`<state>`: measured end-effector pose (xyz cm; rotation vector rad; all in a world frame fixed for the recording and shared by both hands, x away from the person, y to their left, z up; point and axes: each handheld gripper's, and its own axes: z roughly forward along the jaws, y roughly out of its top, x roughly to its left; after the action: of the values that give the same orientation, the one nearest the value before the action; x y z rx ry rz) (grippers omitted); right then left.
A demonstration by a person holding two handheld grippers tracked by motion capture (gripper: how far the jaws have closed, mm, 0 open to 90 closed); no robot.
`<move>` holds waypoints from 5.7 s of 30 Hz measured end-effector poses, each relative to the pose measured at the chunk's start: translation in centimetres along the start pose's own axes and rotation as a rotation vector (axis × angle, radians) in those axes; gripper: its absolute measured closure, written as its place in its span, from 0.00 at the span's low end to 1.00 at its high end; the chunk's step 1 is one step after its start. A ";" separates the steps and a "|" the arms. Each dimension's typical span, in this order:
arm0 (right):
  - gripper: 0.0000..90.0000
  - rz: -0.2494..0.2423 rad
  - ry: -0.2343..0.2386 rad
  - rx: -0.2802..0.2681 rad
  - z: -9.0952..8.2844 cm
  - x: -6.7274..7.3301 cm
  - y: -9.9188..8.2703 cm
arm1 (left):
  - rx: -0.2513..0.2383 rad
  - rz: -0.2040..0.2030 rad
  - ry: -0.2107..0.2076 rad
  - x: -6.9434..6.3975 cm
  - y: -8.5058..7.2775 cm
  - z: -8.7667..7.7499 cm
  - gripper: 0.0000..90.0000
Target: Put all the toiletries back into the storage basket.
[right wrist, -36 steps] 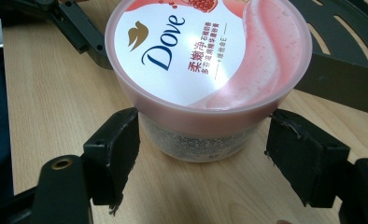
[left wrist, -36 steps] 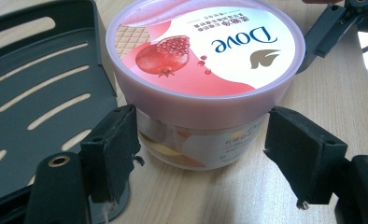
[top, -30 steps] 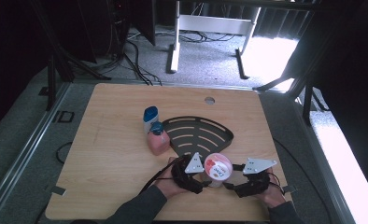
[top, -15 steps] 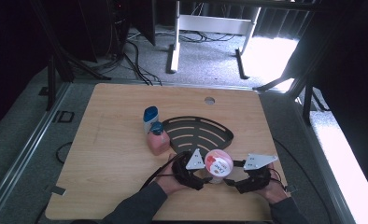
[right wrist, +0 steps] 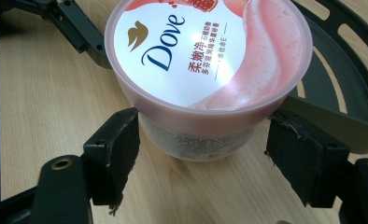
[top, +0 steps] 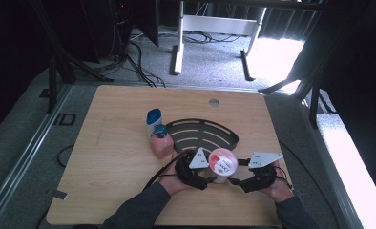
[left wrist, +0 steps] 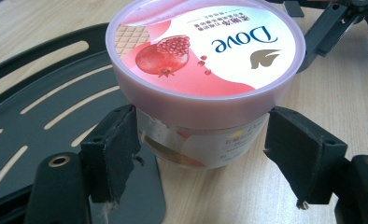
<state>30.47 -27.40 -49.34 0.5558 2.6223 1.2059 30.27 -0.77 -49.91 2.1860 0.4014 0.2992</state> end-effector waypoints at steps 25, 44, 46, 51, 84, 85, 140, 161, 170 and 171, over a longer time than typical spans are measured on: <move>0.28 -0.009 0.002 -0.014 0.0 -1.5 1.4 | -0.004 0.020 0.034 1.3 1.3 -0.4 0.29; 0.28 -0.006 0.001 -0.006 0.4 -2.7 2.0 | -0.007 0.001 0.041 2.3 1.5 0.0 0.29; 0.28 -0.006 0.002 -0.006 0.4 -2.8 2.0 | -0.007 -0.004 0.040 2.4 1.6 0.0 0.29; 0.28 -0.008 0.005 -0.001 0.5 -3.0 2.2 | -0.005 -0.002 0.045 2.5 1.6 0.0 0.29; 0.27 -0.025 -0.004 0.045 1.3 -5.4 3.5 | -0.012 -0.029 0.091 4.1 2.0 1.1 0.29; 0.27 -0.028 -0.005 0.044 1.3 -5.5 3.5 | -0.012 -0.032 0.092 4.2 2.0 1.2 0.29; 0.27 0.016 -0.047 0.080 2.8 -9.2 4.5 | -0.008 -0.083 0.146 7.2 3.0 3.5 0.31; 0.27 0.063 -0.069 0.081 3.5 -10.7 4.5 | 0.007 -0.087 0.165 8.5 3.5 4.8 0.31; 0.28 0.078 -0.086 0.098 4.0 -10.8 4.0 | 0.030 -0.093 0.156 8.8 3.2 5.6 0.31; 0.28 0.077 -0.088 0.103 4.1 -10.8 3.9 | 0.032 -0.097 0.154 8.8 3.1 5.7 0.31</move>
<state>42.64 -26.77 -48.69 0.7179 2.6213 1.0463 40.96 -3.26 -50.18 2.1740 0.6000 0.4118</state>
